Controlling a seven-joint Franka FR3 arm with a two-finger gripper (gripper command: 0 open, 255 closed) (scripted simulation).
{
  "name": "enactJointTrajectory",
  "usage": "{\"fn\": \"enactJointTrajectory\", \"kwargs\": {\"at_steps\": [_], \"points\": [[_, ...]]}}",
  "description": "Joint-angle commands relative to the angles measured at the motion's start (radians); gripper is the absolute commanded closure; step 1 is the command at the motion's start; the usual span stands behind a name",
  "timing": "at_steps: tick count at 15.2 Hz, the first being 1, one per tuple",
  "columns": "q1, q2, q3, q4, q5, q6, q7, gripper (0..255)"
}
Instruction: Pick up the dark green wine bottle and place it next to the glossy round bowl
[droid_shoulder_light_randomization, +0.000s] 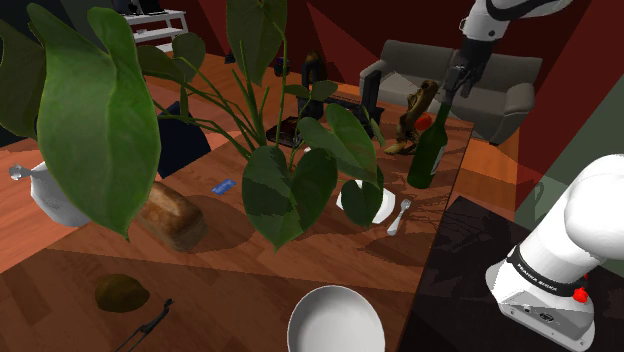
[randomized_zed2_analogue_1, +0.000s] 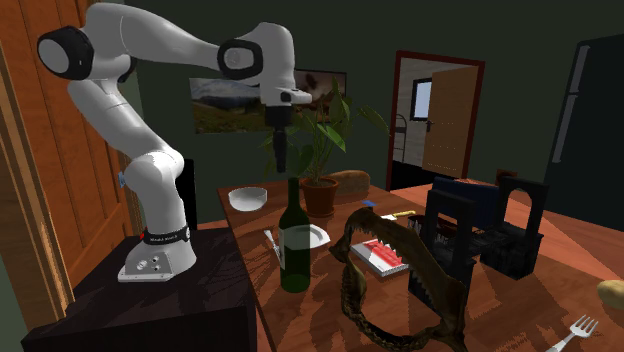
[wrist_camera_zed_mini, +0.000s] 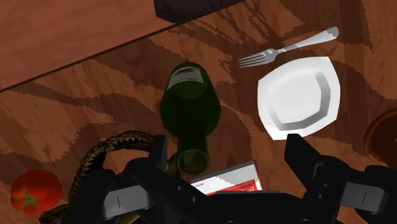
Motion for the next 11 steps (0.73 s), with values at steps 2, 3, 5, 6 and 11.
{"fn": "enactJointTrajectory", "kwargs": {"at_steps": [2, 3, 5, 6, 11], "points": [[0.015, 0.091, -0.078, 0.032, 0.029, 0.095, -0.092, 0], [0.015, 0.094, -0.080, 0.021, 0.029, 0.109, -0.092, 0], [0.015, 0.101, -0.084, 0.000, 0.028, 0.137, -0.093, 0], [0.015, 0.105, -0.086, -0.011, 0.028, 0.152, -0.094, 0], [0.016, 0.121, -0.094, -0.046, 0.029, 0.203, -0.096, 0]]}}
